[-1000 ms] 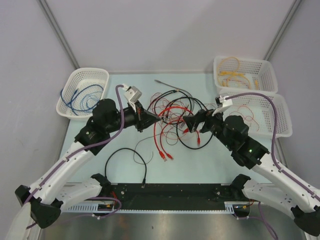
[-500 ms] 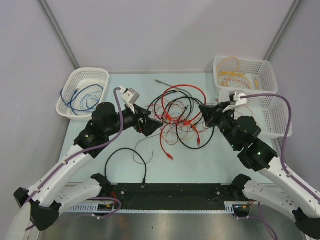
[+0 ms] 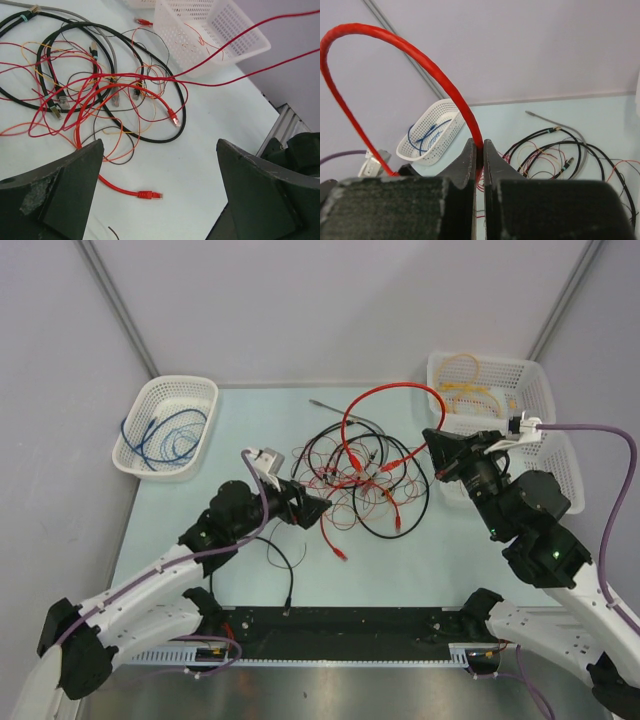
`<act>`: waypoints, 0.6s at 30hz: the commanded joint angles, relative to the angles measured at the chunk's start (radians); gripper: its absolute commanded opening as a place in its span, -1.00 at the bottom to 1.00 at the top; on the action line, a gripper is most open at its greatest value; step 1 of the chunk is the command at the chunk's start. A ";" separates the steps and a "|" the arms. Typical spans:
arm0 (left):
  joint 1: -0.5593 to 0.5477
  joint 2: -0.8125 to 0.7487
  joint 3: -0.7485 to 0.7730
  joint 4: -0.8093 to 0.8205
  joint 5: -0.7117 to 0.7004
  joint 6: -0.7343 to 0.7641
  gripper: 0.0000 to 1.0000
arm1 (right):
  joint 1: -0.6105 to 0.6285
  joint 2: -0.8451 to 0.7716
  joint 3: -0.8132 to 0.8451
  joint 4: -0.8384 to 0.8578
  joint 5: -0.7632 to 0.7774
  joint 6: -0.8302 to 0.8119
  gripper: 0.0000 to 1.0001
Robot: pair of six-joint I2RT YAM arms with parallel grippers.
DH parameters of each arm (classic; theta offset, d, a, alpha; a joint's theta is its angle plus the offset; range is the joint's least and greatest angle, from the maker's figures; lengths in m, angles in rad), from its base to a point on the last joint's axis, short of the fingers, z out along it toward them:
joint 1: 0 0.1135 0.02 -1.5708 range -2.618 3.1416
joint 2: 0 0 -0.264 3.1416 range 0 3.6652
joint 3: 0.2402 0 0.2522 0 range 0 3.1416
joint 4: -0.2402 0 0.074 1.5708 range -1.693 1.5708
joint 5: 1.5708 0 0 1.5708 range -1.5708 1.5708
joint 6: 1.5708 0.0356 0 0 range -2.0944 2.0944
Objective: Untangle the cables
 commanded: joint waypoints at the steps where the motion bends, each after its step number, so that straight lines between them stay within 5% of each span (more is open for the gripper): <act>1: -0.052 0.013 -0.118 0.422 -0.117 -0.009 0.99 | -0.001 0.003 0.064 -0.018 -0.038 0.071 -1.00; 8: -0.139 0.167 -0.115 0.779 -0.064 0.136 0.99 | -0.001 0.025 0.104 -0.062 -0.089 0.131 -1.00; 18: -0.197 0.432 -0.022 1.002 -0.109 0.238 0.99 | -0.003 0.037 0.110 -0.096 -0.152 0.193 -1.00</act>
